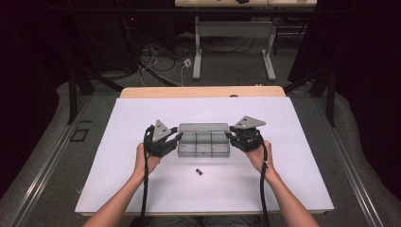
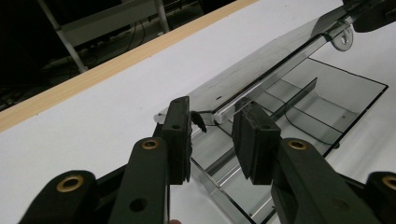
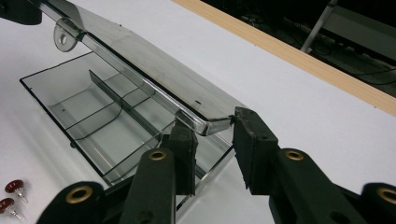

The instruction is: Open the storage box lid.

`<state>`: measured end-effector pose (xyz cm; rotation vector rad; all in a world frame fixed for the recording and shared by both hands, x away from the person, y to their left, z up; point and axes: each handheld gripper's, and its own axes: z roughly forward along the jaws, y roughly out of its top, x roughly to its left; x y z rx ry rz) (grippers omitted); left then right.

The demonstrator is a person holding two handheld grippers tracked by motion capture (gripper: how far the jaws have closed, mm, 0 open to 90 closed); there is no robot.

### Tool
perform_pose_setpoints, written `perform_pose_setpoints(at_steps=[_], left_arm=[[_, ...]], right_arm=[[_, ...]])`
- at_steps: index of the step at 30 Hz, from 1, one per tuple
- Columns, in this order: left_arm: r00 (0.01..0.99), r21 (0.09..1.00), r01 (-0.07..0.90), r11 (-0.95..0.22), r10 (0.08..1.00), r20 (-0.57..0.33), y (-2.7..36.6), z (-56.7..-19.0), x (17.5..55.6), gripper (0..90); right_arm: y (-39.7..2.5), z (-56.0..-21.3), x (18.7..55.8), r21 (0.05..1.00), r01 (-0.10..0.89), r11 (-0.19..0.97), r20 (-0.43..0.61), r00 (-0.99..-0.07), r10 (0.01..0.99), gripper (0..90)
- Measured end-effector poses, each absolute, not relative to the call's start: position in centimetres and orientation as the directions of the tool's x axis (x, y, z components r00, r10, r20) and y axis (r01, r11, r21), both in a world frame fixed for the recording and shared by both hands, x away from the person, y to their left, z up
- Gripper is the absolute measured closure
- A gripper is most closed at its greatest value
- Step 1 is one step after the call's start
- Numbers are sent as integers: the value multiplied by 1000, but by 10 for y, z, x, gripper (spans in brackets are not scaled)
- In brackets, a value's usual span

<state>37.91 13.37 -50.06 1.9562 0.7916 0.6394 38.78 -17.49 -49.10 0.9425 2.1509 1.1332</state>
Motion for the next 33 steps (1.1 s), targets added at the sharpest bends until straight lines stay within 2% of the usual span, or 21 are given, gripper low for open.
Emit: perform_pose_setpoints(at_steps=[15,33], left_arm=[[641,896,286,-340,763,85,134,-501,399,718],[604,903,301,-308,794,69,132,-512,423,765]], right_arm=[[-173,-490,405,857,361,369,-108,-574,812,752],[-174,-497,427,861,432,268,-19,-499,866,838]])
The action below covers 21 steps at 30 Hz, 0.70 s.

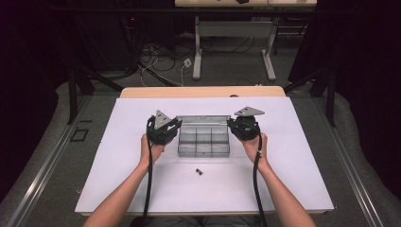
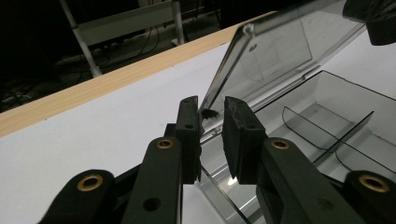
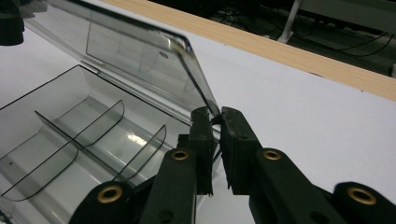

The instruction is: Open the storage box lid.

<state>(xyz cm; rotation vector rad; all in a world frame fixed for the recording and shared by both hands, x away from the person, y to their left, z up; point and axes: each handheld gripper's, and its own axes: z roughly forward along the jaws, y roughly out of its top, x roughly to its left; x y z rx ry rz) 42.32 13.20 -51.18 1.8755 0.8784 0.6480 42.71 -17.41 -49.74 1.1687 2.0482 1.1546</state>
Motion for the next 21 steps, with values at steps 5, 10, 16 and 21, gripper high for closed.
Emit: perform_pose_setpoints(at_steps=[5,10,16,21], left_arm=[[601,898,311,-311,797,68,131,-515,429,767],[591,896,320,-308,804,66,130,-519,434,768],[583,884,342,-318,810,66,129,-526,440,768],[573,878,350,-326,816,74,126,-529,442,768]], right_arm=[[-174,-500,432,862,440,252,-6,-487,873,841],[-172,-502,437,861,449,241,-2,-470,883,849],[-170,-509,445,853,464,240,-5,-452,892,850],[-170,-512,448,845,477,241,-2,-449,893,849]])
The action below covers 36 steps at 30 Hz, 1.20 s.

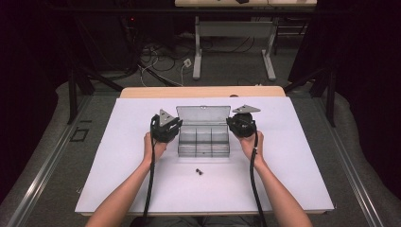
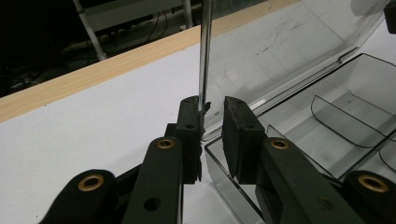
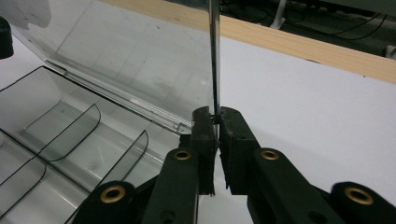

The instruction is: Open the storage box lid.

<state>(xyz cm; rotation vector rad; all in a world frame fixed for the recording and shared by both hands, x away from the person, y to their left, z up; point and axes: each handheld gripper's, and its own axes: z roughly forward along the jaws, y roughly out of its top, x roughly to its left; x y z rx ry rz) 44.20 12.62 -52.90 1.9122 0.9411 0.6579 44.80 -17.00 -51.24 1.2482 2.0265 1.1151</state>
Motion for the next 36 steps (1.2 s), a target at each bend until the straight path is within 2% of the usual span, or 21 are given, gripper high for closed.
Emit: perform_pose_setpoints(at_steps=[10,13,18,23,32,36], left_arm=[[563,860,374,-347,822,86,124,-536,446,766],[552,867,365,-338,829,90,126,-534,444,733],[551,859,380,-343,830,88,132,-528,440,511],[562,836,409,-367,823,86,139,-525,430,314],[591,807,434,-400,803,80,147,-516,401,185],[610,796,435,-421,788,84,150,-515,386,165]], right_arm=[[-170,-521,454,838,492,238,-4,-429,903,843],[-174,-520,454,841,491,227,-1,-419,908,819],[-177,-514,448,832,494,254,-13,-440,898,710],[-178,-512,435,806,493,328,-43,-504,862,597],[-177,-510,414,768,506,392,-41,-572,819,427],[-176,-510,406,756,513,408,-33,-592,805,376]])
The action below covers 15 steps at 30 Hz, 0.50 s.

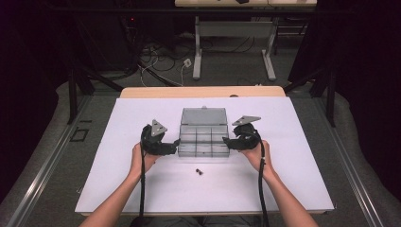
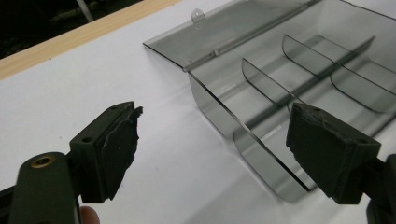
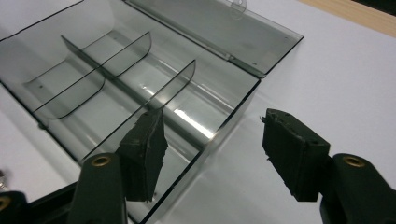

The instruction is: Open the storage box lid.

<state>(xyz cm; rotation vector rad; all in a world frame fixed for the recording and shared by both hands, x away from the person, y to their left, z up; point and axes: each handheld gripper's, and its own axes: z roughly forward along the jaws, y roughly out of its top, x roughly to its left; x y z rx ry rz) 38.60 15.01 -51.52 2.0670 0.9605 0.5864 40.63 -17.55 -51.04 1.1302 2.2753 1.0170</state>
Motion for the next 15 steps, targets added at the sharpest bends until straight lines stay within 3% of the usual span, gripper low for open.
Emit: perform_pose_setpoints(at_steps=[15], left_arm=[[631,766,444,-465,769,100,161,-516,345,44]], right_arm=[[-169,-512,377,754,482,446,-24,-658,752,270]])
